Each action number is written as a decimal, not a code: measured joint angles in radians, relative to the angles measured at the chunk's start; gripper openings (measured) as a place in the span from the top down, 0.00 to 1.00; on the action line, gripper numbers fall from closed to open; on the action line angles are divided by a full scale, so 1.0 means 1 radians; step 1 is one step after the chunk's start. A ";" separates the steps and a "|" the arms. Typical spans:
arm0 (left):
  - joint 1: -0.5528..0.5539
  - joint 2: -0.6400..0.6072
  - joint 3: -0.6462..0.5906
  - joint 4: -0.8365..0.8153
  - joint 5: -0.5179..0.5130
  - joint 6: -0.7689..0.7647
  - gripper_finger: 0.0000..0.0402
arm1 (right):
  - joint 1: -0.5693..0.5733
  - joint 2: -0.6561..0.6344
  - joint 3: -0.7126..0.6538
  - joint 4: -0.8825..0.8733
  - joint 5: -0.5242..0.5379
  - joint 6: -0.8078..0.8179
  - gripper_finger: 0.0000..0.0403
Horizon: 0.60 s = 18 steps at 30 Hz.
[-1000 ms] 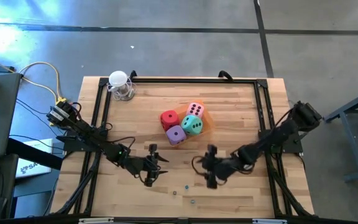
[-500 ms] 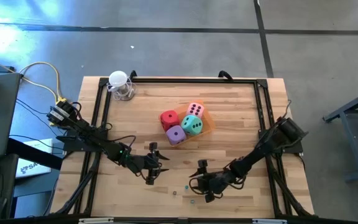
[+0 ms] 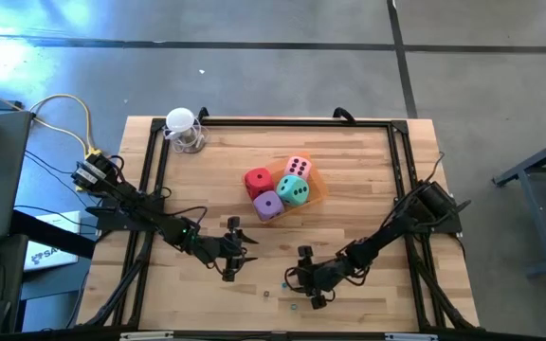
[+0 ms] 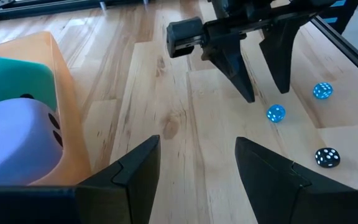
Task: Pick & Place Dice
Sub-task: Put the small blue dice into the orange bin
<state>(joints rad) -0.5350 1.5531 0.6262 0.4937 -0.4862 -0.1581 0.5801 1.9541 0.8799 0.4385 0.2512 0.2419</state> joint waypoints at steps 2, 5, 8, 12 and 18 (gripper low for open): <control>0.000 0.000 0.000 0.000 0.000 0.000 0.50 | -0.004 0.000 0.000 0.000 0.000 -0.001 0.55; 0.000 0.000 0.000 0.000 0.000 0.000 0.50 | -0.007 0.000 0.000 0.001 0.000 -0.007 0.56; 0.000 0.000 0.000 -0.001 0.000 0.000 0.50 | -0.008 0.000 0.000 0.006 0.000 -0.011 0.56; 0.000 0.000 0.000 -0.001 0.000 0.000 0.50 | -0.007 0.000 0.000 0.007 0.000 -0.011 0.56; 0.000 0.000 0.000 0.000 0.000 0.000 0.50 | -0.007 0.023 0.001 0.065 0.000 -0.050 0.56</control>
<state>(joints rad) -0.5350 1.5528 0.6262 0.4934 -0.4862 -0.1577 0.5735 1.9768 0.8806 0.5040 0.2510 0.1924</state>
